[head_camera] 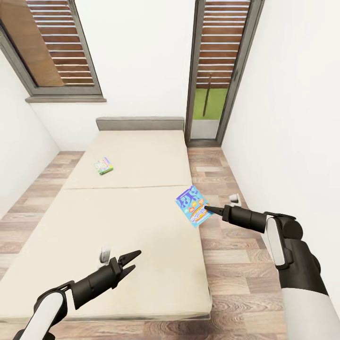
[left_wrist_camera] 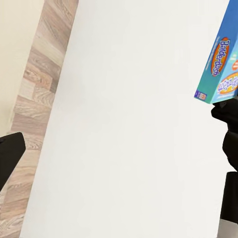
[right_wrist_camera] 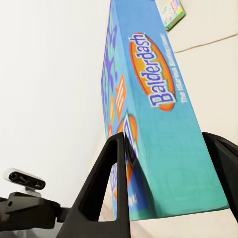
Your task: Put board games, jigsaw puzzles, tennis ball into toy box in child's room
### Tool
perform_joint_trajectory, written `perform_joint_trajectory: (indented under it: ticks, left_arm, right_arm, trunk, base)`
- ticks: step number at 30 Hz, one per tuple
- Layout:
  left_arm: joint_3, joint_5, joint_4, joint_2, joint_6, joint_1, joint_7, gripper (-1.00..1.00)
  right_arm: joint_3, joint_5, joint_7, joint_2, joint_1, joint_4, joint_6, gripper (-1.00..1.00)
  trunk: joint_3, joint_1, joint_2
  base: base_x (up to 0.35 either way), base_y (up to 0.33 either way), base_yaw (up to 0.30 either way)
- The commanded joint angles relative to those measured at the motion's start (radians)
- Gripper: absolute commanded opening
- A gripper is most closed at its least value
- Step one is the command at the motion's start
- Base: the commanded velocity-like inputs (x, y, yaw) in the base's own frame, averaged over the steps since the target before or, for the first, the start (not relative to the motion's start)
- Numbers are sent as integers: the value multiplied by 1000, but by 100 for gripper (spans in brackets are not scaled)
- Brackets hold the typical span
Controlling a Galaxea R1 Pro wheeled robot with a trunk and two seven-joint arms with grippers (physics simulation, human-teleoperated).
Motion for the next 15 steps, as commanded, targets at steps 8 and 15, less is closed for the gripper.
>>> perform_joint_trajectory:
  ticks: [8,15]
  left_arm:
    - [-2,-40,1,-4,-2,-1,-4,100]
    - [-3,-55,1,-9,-9,-2,-5,100]
  right_arm:
    - [-1,1,3,0,1,-15,4,-100]
    - [-2,1,3,-1,3,-27,4,-100]
  trunk:
    - [37,-30,55]
    - [57,-42,76]
  base:
    - [0,0,0]
    - [0,0,0]
